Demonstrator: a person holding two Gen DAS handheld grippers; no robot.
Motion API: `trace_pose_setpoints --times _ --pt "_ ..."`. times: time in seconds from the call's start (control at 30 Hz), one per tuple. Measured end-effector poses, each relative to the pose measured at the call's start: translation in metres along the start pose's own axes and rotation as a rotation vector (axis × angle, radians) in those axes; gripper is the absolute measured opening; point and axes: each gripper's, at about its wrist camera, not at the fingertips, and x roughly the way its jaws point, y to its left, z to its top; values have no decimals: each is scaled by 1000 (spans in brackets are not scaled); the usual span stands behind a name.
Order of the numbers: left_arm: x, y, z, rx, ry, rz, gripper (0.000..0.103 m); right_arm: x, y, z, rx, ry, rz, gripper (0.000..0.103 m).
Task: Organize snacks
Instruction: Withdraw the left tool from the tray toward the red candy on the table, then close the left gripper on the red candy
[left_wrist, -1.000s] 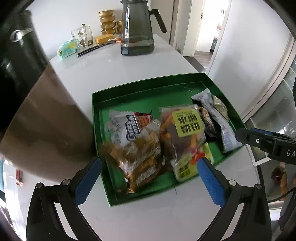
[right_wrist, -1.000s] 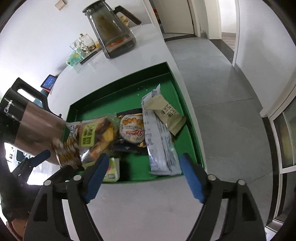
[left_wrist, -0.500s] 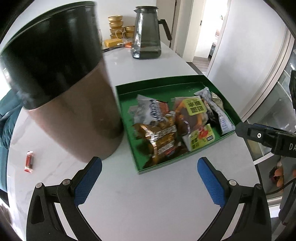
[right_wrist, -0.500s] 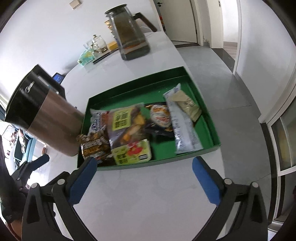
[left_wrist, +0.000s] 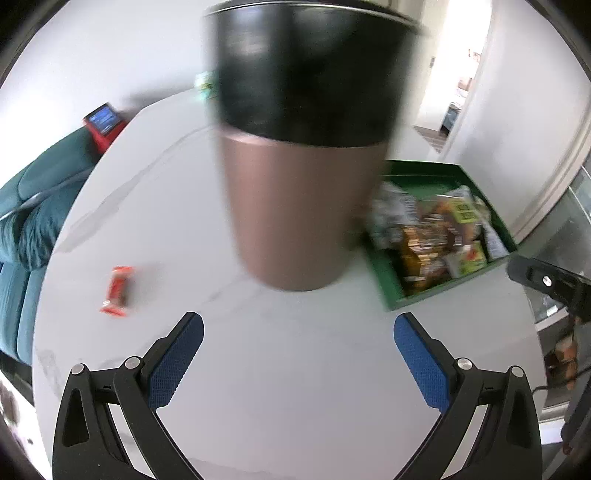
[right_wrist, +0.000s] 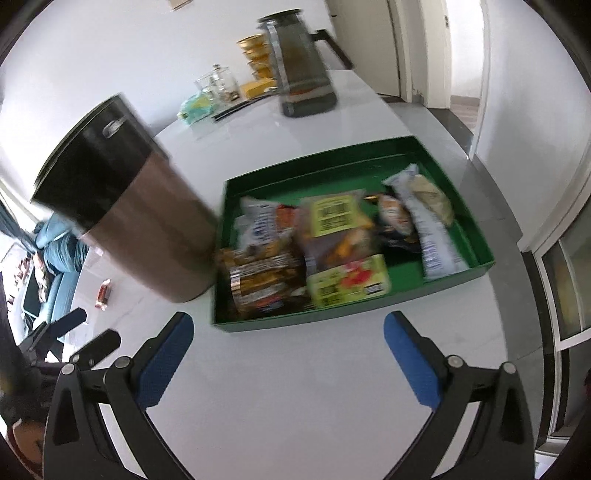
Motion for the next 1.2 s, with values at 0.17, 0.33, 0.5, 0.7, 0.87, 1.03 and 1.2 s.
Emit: trace_pose_setpoints --times 0.17,0.33,0.5,0.7,0.87,1.03,1.2 --pt "6 63 -8 -28 23 33 101 13 60 -16 -67 -17 -50 103" --pt "19 114 -11 -68 23 33 101 30 104 -28 -99 -7 -107 103" --pt "35 155 -8 -64 28 32 101 39 135 -37 -66 -1 -102 103" --pt "59 183 -1 -72 47 27 101 48 163 -48 -78 33 -118 103" --pt "77 198 2 -65 73 23 101 51 170 -50 -59 37 -139 103" --pt "90 202 4 -58 96 17 101 55 170 -45 -32 33 -158 103" --pt "98 205 6 -45 103 18 100 61 174 -40 -37 49 -159 103"
